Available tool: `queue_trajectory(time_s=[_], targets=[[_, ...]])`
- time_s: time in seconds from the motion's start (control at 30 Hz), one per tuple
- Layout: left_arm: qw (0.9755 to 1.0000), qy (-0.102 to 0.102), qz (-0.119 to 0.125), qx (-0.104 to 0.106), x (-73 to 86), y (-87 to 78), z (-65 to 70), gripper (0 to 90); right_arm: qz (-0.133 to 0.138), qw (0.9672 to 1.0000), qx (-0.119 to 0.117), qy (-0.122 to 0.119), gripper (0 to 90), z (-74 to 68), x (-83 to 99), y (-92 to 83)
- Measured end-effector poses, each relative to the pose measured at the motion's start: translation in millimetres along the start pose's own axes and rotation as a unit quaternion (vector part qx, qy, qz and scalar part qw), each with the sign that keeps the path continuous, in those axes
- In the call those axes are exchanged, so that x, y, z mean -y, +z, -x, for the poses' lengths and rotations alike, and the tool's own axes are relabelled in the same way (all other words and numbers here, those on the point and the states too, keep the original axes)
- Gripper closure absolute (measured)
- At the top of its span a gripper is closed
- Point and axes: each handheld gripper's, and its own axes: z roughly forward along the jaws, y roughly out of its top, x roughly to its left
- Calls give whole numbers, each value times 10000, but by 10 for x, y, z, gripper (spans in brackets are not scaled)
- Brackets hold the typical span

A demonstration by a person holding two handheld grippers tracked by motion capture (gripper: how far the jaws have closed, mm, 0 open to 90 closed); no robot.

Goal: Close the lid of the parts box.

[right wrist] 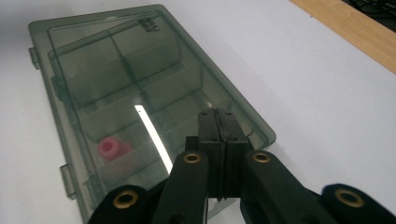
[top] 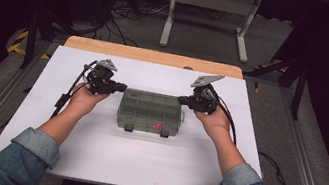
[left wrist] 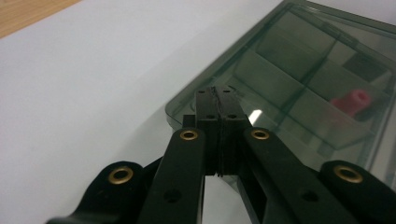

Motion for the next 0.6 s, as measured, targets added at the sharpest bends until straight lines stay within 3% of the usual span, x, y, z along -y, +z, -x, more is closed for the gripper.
queue_trajectory(time_s=[0.37,0.6], targets=[[9987,199,-270,382,-10,-44,118,895,-227,9994,-228,-89,900,-166,-35,-71],[9967,401,-449,553,-23,-73,225,895,-455,9983,-342,120,900,-215,-22,-79]])
